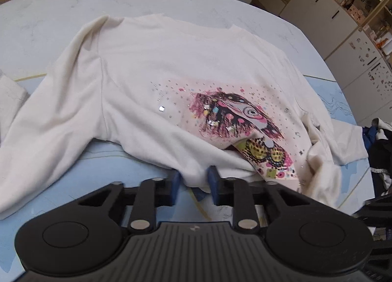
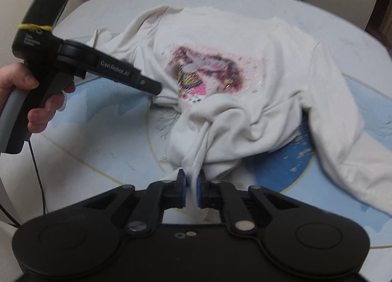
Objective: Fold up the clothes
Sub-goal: 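Grasp a sweatshirt sleeve with the right tool and pull it outward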
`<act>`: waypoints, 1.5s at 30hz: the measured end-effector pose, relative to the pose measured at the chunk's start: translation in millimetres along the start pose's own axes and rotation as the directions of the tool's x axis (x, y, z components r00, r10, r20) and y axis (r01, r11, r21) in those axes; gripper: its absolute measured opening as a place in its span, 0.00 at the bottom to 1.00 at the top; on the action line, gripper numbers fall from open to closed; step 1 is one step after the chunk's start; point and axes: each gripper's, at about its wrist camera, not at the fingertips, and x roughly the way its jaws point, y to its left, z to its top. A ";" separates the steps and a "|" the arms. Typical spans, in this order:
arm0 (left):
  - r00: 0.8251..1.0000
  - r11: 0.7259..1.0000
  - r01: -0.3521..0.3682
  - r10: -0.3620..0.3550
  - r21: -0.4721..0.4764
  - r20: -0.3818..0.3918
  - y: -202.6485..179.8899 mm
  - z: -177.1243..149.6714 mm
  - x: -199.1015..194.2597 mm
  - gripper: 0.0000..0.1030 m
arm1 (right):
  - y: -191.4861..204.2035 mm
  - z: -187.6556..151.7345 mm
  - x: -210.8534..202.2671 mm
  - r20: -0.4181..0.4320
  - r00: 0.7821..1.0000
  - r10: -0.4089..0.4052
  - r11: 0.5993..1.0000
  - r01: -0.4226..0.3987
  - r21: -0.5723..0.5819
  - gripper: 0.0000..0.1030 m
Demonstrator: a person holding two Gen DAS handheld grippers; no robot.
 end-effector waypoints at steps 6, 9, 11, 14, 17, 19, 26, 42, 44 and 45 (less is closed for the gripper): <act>1.000 1.000 -0.024 0.024 -0.019 0.004 6.7 3.4 0.3 0.09 | -62.6 -7.1 -44.5 0.049 0.991 -0.125 0.988 0.120 0.095 1.00; 0.999 0.999 -0.033 0.033 -0.016 0.007 7.1 4.4 0.6 0.09 | -103.7 -10.4 -53.4 0.053 0.976 -0.210 0.965 0.198 0.169 1.00; 0.999 0.999 -0.043 0.043 -0.006 0.008 4.9 5.6 1.7 0.09 | -126.9 -10.4 -48.4 0.051 0.965 -0.256 0.951 0.242 0.190 1.00; 0.998 0.998 -0.066 0.065 0.017 0.015 1.2 8.5 2.8 0.09 | -152.6 -11.6 -29.7 0.031 0.948 -0.318 0.930 0.305 0.202 1.00; 0.995 0.995 -0.100 0.099 0.029 0.029 -0.5 14.9 2.5 0.09 | -166.7 -9.5 -4.5 0.022 0.935 -0.353 0.916 0.341 0.214 1.00; 0.994 0.994 -0.110 0.109 0.025 0.030 0.0 20.2 3.8 0.09 | -164.1 -9.3 2.5 0.016 0.944 -0.331 0.925 0.321 0.202 1.00; 0.998 0.998 -0.044 0.045 0.045 -0.041 -13.4 13.4 2.7 0.15 | -133.2 -14.9 -42.4 0.150 0.950 -0.273 0.961 0.276 0.005 1.00; 1.000 0.993 -0.026 0.024 0.112 0.013 -77.8 -24.5 -10.1 0.76 | -64.7 -2.5 38.3 0.003 0.999 -0.046 0.958 0.045 -0.283 1.00; 0.999 0.988 -0.030 0.028 0.153 0.016 -87.3 -30.3 -7.0 0.76 | -67.3 2.4 40.0 0.004 0.999 -0.052 0.953 0.051 -0.299 1.00; 0.999 0.985 -0.032 0.030 0.171 0.016 -91.8 -32.4 -5.6 0.76 | -69.2 5.3 40.5 0.007 0.998 -0.059 0.952 0.059 -0.301 1.00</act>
